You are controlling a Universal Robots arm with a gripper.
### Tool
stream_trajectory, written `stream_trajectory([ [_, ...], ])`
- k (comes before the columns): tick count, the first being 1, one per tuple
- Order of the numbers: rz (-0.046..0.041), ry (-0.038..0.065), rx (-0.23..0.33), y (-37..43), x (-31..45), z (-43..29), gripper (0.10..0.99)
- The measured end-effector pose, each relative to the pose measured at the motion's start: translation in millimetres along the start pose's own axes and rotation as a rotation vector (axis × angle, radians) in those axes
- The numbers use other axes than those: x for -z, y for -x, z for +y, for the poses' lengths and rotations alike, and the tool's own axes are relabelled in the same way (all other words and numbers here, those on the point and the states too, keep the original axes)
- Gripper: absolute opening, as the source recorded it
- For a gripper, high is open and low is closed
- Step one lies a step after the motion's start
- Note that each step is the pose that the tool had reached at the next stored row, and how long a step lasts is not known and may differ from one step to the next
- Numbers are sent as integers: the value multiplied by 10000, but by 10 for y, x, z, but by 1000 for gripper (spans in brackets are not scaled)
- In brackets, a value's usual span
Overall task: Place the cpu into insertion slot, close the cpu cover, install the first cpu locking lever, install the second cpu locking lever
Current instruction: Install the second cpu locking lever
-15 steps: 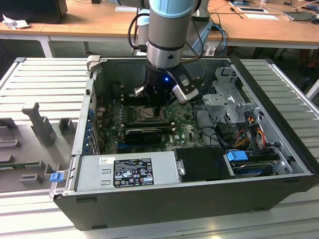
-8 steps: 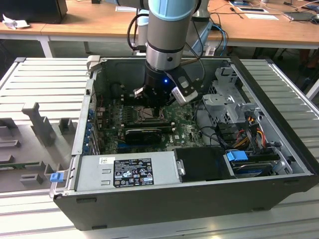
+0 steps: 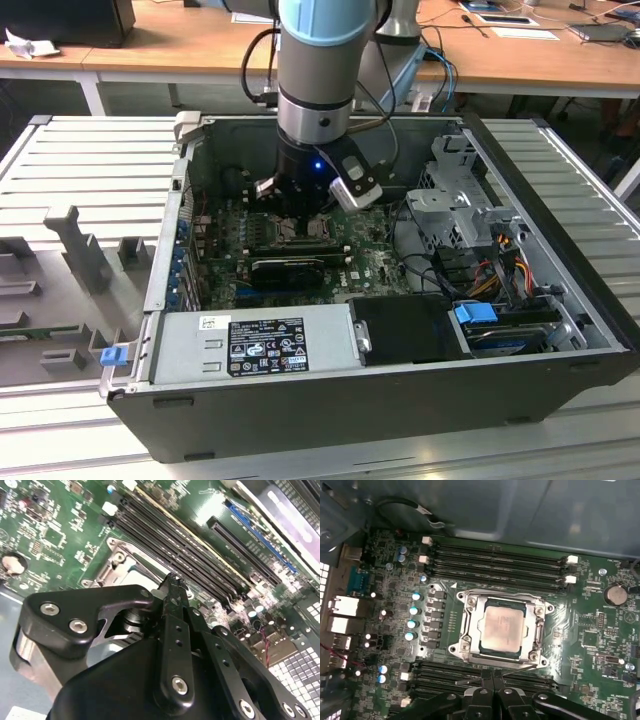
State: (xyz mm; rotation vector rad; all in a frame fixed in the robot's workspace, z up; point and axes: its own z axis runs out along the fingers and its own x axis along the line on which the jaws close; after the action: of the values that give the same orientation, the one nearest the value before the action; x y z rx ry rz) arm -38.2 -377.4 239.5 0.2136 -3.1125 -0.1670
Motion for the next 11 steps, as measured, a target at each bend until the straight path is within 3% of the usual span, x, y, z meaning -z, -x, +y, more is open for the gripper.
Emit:
stream_trajectory([
  [8,2,8,33,-62,-137,-6,106],
  [11,-9,83,45,-123,-160,-7,106],
])
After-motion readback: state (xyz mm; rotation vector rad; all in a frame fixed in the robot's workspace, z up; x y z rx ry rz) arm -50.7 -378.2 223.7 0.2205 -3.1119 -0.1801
